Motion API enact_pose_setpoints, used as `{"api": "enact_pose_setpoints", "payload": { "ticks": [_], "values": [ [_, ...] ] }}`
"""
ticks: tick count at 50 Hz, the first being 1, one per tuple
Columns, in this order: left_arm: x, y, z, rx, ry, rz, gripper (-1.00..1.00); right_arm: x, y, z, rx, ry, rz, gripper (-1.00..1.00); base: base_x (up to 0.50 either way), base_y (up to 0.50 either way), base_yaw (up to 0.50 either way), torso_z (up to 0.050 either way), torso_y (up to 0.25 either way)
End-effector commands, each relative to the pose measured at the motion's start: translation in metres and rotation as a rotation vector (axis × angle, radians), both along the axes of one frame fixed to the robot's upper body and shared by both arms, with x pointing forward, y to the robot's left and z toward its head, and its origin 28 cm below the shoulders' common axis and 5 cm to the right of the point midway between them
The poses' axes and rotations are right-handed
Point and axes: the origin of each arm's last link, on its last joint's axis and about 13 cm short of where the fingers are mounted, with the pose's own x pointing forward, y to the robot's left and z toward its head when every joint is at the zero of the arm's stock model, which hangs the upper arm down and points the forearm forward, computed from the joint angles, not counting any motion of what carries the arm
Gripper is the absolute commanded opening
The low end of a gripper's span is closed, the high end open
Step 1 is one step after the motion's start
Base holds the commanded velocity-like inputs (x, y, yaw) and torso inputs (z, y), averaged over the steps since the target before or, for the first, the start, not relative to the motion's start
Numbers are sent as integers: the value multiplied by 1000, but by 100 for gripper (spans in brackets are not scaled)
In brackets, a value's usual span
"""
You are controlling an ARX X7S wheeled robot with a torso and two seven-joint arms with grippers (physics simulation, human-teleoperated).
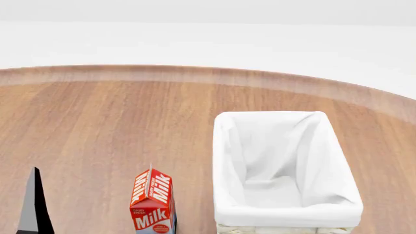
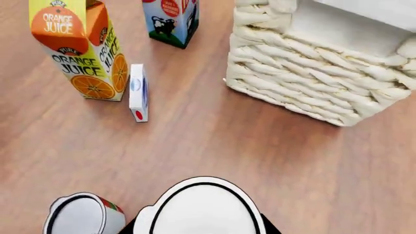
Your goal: Pick up the alphabet soup and the tomato sauce, and put them in the basket.
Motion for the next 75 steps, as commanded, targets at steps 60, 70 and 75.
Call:
{"api": "enact_pose_setpoints", "payload": {
  "ticks": [60,70,75],
  "values": [
    [2,-1,-4,-4,12,-5,100,100,-1,199,187,-816,-129,-100,0,0,0,0,0],
    [2,-1,-5,-1,15,-7,100,136,7,208,210,-857,-161,-100,0,0,0,0,0],
    [2,-2,-5,-2,15,-10,100,152,13,212,213,-854,-168,-100,0,0,0,0,2]
  ]
}}
